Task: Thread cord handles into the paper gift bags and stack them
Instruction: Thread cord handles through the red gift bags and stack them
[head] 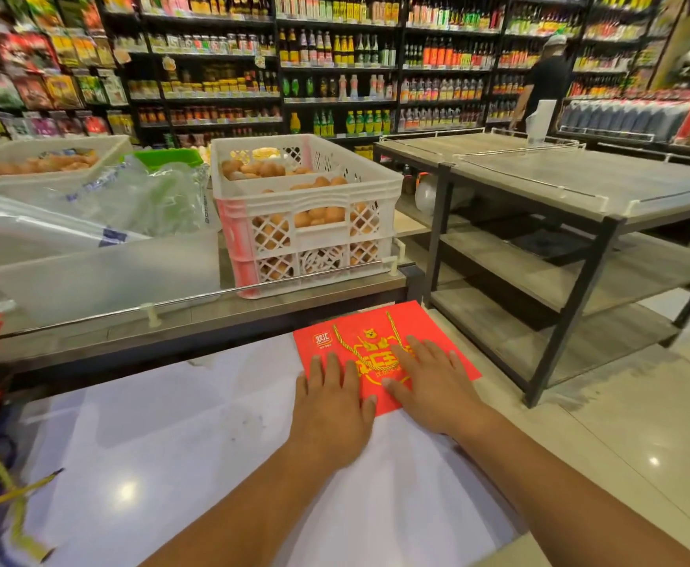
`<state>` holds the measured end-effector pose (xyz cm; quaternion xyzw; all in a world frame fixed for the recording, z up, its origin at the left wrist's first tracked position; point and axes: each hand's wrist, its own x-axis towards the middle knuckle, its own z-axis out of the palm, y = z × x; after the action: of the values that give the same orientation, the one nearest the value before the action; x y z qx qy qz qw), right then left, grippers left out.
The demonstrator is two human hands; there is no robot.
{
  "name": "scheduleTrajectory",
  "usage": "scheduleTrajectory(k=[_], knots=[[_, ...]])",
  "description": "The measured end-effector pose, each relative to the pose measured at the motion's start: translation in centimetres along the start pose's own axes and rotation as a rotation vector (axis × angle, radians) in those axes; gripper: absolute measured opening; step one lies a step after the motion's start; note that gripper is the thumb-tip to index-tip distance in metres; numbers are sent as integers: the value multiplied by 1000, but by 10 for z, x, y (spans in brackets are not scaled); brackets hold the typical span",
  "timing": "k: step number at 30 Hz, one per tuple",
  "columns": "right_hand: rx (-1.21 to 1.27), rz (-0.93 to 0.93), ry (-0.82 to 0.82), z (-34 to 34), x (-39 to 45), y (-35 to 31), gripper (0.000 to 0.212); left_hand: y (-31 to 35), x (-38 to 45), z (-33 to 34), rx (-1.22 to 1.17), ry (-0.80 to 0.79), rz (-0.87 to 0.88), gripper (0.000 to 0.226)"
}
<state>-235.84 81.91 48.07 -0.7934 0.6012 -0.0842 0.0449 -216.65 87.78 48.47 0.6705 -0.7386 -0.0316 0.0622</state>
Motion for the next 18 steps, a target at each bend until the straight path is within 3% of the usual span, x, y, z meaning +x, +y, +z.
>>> scheduleTrajectory(k=[12,15,18], knots=[[-73,41,-103,-7,4,-5,76,-10,-1,-18,-101,-79,-4,69],[-57,23,41,-17,-4,-27,71,-31,-19,-35,-214,56,5,58],[57,-122,205,-22,-12,-70,64,-56,-57,-65,-335,208,-1,54]])
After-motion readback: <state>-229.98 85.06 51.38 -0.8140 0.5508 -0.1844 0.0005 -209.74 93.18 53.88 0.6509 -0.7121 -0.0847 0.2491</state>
